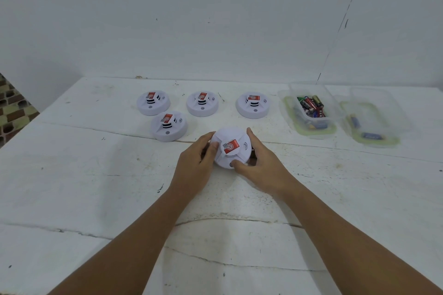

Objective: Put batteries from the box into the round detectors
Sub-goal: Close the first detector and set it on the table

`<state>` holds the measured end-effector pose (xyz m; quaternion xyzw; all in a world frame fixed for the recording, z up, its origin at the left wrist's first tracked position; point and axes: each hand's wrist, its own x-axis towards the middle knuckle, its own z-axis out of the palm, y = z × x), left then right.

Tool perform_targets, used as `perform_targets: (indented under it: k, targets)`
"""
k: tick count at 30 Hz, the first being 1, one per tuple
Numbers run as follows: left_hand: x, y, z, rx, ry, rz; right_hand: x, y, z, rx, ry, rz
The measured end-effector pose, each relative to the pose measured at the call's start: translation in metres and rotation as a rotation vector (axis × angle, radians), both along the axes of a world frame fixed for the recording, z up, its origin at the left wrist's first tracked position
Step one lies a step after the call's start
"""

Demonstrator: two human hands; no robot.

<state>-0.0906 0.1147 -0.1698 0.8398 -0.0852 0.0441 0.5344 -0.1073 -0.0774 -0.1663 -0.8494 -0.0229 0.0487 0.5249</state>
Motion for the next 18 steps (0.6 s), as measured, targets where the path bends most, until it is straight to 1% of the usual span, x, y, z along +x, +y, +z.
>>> perform_targets:
  k: [18]
  targets:
    - [-0.0006, 0.0002, 0.0005, 0.015, -0.006, -0.002, -0.0007, -0.0009, 0.0015, 0.024, 0.005, 0.021]
